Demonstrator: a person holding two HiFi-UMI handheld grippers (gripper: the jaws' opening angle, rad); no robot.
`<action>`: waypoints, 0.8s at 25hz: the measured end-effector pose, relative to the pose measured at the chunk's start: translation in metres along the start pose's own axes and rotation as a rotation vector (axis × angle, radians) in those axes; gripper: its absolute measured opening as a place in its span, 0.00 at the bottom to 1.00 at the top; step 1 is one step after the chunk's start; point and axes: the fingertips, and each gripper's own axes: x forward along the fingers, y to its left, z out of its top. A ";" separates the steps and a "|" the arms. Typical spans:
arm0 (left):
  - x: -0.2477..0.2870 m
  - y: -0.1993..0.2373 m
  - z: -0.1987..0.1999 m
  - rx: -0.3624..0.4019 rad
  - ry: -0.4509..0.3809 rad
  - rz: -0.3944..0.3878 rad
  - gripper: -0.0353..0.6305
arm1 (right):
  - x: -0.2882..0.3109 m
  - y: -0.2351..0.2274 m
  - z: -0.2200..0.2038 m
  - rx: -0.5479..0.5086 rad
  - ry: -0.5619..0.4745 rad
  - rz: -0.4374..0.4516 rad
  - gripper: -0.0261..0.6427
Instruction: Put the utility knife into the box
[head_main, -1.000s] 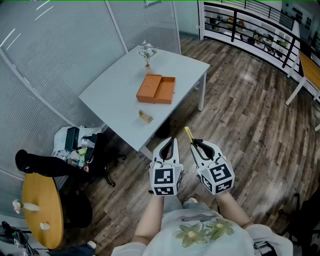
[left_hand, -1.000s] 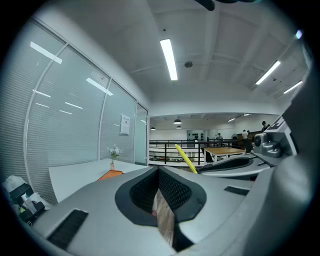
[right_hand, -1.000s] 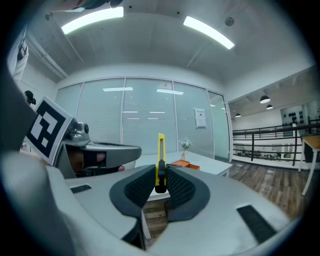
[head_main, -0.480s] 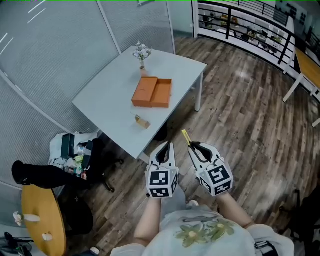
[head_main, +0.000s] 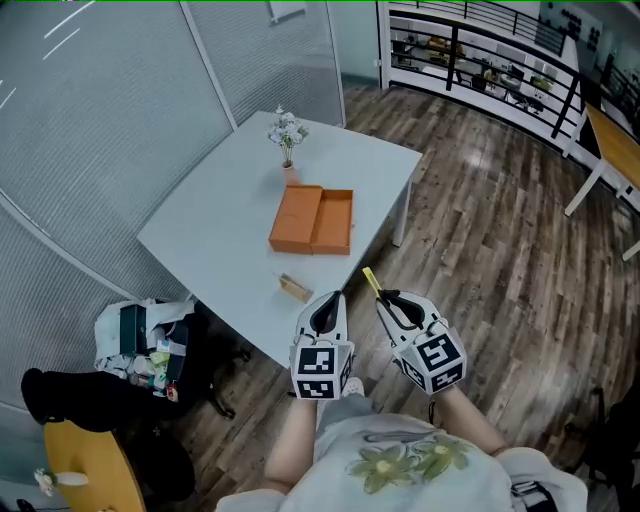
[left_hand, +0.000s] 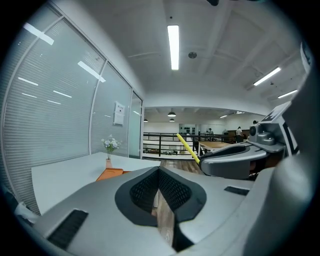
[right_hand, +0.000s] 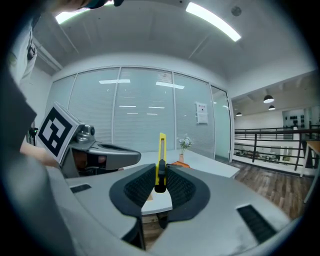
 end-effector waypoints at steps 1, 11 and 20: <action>0.007 0.012 0.003 0.001 -0.002 0.000 0.05 | 0.012 -0.003 0.003 0.001 -0.002 -0.006 0.14; 0.060 0.085 0.004 -0.011 0.013 -0.037 0.05 | 0.099 -0.030 0.018 0.013 0.001 -0.066 0.14; 0.094 0.117 0.011 -0.035 0.004 -0.035 0.05 | 0.145 -0.052 0.022 0.003 0.023 -0.056 0.14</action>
